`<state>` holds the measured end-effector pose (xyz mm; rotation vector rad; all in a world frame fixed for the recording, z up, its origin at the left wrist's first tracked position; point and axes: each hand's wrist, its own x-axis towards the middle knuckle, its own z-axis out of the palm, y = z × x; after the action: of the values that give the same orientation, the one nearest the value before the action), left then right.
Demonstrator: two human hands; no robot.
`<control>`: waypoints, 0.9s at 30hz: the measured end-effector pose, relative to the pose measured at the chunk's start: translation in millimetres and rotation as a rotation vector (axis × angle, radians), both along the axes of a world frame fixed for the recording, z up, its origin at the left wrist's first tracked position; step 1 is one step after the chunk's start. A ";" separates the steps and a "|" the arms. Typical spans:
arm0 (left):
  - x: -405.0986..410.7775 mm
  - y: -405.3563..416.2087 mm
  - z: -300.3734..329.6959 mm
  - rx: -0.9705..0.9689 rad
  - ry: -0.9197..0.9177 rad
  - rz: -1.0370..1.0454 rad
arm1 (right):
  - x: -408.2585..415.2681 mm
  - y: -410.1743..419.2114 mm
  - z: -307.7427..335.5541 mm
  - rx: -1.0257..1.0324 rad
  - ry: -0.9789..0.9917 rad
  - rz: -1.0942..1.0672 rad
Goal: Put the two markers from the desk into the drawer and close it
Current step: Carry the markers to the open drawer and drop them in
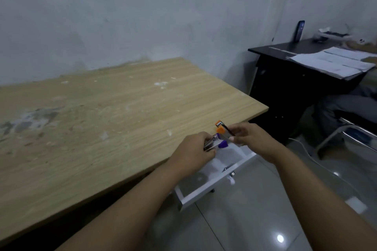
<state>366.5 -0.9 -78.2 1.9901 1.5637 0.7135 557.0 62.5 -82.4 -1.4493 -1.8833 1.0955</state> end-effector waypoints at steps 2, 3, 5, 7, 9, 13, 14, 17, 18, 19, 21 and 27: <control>5.2 -2.1 -12.0 -0.040 0.014 0.007 | 2.8 1.1 -5.2 -0.023 -0.070 0.015; 7.1 -2.9 -18.2 -0.053 0.017 0.014 | 4.7 3.0 -8.4 -0.038 -0.091 0.025; 10.1 -4.9 -29.1 -0.081 0.014 0.020 | 8.3 7.3 -11.9 -0.058 -0.148 0.067; 12.3 -6.0 -39.2 -0.113 0.005 0.012 | 11.1 10.7 -15.0 -0.078 -0.221 0.145; 13.5 -5.8 -49.2 -0.150 -0.008 0.023 | 10.2 15.2 -20.9 -0.074 -0.315 0.185; 12.1 3.3 -62.8 -0.171 0.000 0.099 | 1.9 33.5 -42.1 0.004 -0.481 0.173; 10.8 6.9 -65.3 -0.179 0.015 0.118 | -1.0 38.8 -47.0 0.027 -0.529 0.172; 9.1 15.3 -69.3 -0.215 0.091 0.165 | -7.5 52.0 -56.1 0.055 -0.645 0.132; 8.6 18.4 -72.2 -0.225 0.103 0.174 | -8.7 56.1 -58.8 0.063 -0.668 0.121; 8.1 20.8 -75.8 -0.226 0.096 0.182 | -9.7 59.5 -61.2 0.069 -0.685 0.109; 8.4 23.7 -81.0 -0.258 0.065 0.195 | -11.5 63.7 -64.3 0.072 -0.720 0.084; 7.7 30.8 -94.9 -0.288 0.134 0.206 | -14.4 70.6 -75.8 0.050 -0.723 0.073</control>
<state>374.2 29.9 -173.2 1.7127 1.8547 0.4078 542.6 133.1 -158.1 -1.9271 -2.4263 0.5697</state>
